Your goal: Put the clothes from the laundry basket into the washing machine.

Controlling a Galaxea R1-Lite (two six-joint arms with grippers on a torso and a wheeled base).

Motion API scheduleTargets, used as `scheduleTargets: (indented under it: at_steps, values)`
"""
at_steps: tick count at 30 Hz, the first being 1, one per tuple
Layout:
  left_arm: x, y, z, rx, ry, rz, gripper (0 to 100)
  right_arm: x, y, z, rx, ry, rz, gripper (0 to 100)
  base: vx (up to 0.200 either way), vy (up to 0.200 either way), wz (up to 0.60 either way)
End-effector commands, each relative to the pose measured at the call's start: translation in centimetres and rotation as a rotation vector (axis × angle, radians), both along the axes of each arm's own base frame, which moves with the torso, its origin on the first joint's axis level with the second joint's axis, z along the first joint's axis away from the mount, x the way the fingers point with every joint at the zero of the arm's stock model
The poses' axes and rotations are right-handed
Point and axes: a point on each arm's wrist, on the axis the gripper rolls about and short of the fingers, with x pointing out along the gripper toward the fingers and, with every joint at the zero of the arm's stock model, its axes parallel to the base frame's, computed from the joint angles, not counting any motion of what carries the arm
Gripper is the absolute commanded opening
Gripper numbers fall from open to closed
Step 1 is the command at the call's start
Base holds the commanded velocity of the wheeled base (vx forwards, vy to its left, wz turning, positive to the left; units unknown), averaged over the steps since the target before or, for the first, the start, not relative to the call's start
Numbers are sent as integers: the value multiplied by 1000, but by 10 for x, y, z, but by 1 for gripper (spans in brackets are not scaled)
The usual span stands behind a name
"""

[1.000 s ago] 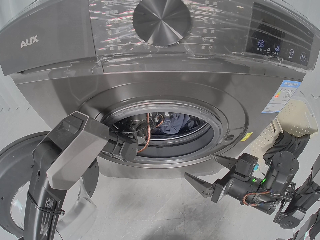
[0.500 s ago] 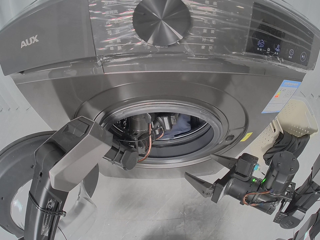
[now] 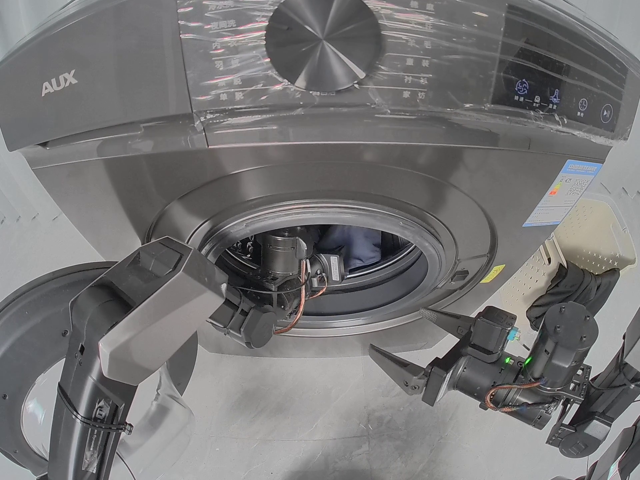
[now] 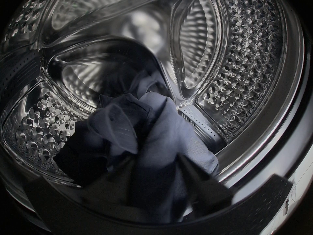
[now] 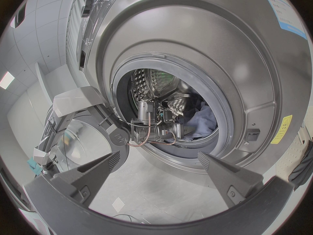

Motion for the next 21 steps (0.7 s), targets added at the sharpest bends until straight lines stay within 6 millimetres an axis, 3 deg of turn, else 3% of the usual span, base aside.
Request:
scheduleTargets:
  at_steps: [1, 4, 7, 13, 21]
  values:
    - [10, 0, 1, -7, -13, 23, 0, 0, 0, 0, 1, -1, 0, 100, 0, 0, 0]
    - [35, 6, 15, -57, -94, 139, 0, 1, 1, 2, 7, -7, 0, 100, 0, 0, 0]
    - [47, 13, 29, -97, -149, 180, 0, 1, 1, 1, 6, -6, 0, 100, 0, 0, 0]
    - [47, 12, 42, -140, -196, 176, 0, 1, 1, 1, 6, -6, 0, 100, 0, 0, 0]
    - [45, 5, 33, -144, -206, 165, 0, 1, 1, 1, 4, -3, 0, 100, 0, 0, 0]
